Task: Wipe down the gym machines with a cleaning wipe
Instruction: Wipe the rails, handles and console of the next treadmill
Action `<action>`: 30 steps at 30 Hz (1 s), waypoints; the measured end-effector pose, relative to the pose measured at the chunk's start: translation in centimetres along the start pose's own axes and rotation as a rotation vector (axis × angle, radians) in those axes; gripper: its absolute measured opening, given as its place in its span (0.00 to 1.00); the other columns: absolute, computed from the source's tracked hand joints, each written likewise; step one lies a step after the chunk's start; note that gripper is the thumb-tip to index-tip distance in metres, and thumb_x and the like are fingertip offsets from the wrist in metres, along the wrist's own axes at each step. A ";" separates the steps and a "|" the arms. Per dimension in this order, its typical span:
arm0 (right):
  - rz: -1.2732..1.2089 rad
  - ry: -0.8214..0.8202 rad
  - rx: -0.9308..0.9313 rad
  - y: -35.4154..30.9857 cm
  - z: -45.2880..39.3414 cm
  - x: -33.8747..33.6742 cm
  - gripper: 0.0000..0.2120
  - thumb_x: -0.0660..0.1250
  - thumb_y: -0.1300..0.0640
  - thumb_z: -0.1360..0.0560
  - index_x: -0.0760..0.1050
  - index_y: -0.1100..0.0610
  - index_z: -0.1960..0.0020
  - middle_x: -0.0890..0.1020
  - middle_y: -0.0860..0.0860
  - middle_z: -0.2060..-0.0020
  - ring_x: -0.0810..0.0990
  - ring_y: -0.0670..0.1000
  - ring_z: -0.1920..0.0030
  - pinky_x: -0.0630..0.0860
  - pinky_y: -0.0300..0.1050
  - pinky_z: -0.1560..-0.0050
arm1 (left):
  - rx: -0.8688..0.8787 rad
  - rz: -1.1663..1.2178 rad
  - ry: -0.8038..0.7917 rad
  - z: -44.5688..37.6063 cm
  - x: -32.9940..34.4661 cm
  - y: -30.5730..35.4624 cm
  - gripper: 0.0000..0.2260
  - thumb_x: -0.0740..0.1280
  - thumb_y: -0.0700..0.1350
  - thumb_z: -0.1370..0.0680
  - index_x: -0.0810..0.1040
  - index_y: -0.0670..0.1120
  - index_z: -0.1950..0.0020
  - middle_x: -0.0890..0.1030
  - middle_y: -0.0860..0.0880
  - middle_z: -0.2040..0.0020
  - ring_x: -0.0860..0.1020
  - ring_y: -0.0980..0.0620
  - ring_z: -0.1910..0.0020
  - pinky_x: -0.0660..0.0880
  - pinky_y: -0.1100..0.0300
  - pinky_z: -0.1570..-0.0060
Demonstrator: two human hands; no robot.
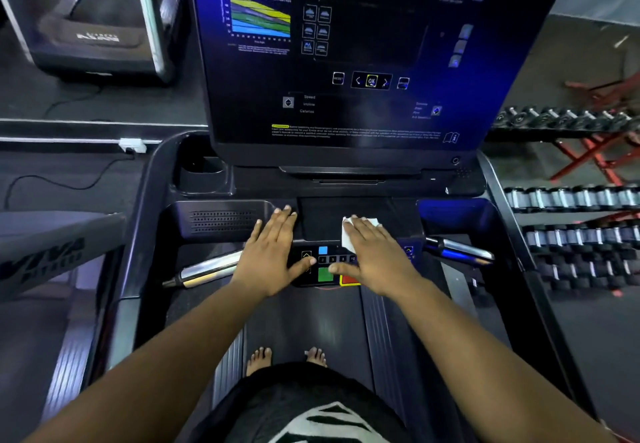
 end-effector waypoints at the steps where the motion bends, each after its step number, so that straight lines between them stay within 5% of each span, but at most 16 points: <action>1: 0.010 0.002 0.026 0.8 0.3 -0.1 0.65 0.30 0.14 0.42 0.45 0.55 0.17 0.50 0.53 0.17 0.47 0.52 0.18 0.45 0.54 0.19 | -0.002 -0.002 0.002 0.0 0.0 0.0 0.44 0.54 0.72 0.23 0.48 0.47 0.16 0.47 0.50 0.16 0.44 0.53 0.18 0.46 0.47 0.19; 8: 0.013 -0.123 0.250 7.8 -0.7 -1.5 0.65 0.33 0.16 0.41 0.42 0.58 0.17 0.44 0.53 0.18 0.41 0.52 0.18 0.40 0.61 0.20 | -0.008 -0.011 -0.003 -0.1 0.0 0.1 0.46 0.49 0.75 0.25 0.47 0.46 0.16 0.47 0.50 0.16 0.43 0.54 0.18 0.46 0.47 0.19; 23: -0.031 -0.260 0.376 6.6 -3.8 -2.4 0.66 0.37 0.14 0.40 0.41 0.59 0.18 0.40 0.61 0.19 0.38 0.60 0.19 0.40 0.62 0.20 | -0.014 0.025 -0.045 0.0 -0.4 0.2 0.47 0.51 0.75 0.25 0.44 0.46 0.16 0.43 0.51 0.16 0.40 0.54 0.18 0.40 0.50 0.20; 30: -0.099 -0.258 -0.024 -5.3 -6.3 -0.6 0.53 0.45 0.20 0.29 0.40 0.54 0.17 0.42 0.57 0.18 0.38 0.56 0.19 0.38 0.58 0.20 | 0.023 0.060 -0.046 -0.2 -0.2 -0.2 0.51 0.52 0.76 0.29 0.46 0.46 0.16 0.45 0.50 0.16 0.42 0.54 0.18 0.39 0.53 0.22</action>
Point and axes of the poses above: each hand's wrist, its own z-axis away from the middle knuckle, its own x-axis out of the palm, y = z × x, the point moved 7 cm from there along -z, towards the middle knuckle
